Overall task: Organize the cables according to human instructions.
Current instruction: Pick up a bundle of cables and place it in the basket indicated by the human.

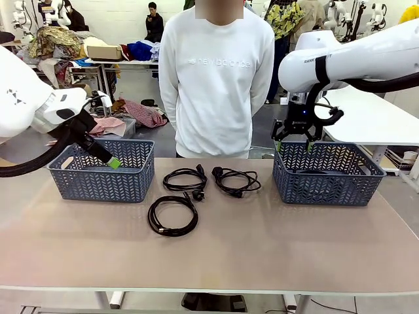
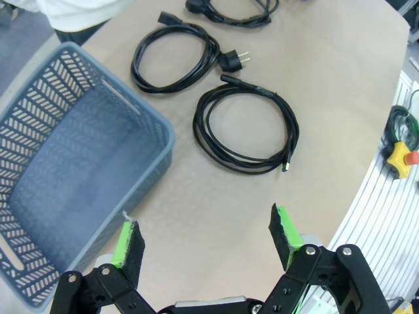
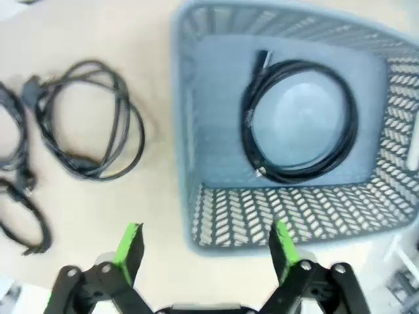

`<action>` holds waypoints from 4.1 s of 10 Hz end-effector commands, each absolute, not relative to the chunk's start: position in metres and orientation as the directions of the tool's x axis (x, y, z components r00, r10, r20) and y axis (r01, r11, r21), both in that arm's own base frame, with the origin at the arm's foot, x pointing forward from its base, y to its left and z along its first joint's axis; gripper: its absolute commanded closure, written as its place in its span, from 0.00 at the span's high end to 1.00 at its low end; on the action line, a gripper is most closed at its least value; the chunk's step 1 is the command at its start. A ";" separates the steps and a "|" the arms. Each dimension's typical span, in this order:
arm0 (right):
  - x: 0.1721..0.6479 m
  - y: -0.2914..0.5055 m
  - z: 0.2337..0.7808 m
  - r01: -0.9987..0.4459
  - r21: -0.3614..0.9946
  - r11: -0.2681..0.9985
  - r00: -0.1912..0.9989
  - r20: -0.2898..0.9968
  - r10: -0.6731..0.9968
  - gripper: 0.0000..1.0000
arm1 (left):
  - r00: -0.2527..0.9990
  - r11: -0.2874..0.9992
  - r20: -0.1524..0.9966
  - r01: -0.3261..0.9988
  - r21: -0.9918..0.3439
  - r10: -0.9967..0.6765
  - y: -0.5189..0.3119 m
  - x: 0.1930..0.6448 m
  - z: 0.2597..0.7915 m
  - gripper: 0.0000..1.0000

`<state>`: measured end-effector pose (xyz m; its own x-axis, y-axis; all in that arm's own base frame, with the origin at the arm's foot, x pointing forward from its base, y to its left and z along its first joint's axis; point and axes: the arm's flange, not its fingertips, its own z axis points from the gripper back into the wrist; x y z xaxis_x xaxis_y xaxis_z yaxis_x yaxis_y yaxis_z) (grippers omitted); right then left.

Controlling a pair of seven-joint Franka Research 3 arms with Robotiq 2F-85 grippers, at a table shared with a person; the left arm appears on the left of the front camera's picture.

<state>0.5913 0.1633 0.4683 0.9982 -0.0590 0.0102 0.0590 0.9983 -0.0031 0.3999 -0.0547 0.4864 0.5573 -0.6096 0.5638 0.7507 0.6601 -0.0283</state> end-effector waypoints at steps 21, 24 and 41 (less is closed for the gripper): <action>0.433 0.195 0.414 -0.456 0.046 0.889 0.887 0.110 0.449 1.00 | 0.545 0.646 0.576 0.762 -0.038 -0.609 -0.052 0.401 0.485 1.00; 0.433 0.195 0.414 -0.456 0.046 0.889 0.887 0.110 0.449 1.00 | 0.545 0.646 0.576 0.762 -0.038 -0.609 -0.052 0.401 0.485 1.00; 0.433 0.195 0.414 -0.456 0.046 0.889 0.887 0.110 0.449 1.00 | 0.545 0.646 0.576 0.762 -0.038 -0.609 -0.052 0.401 0.485 1.00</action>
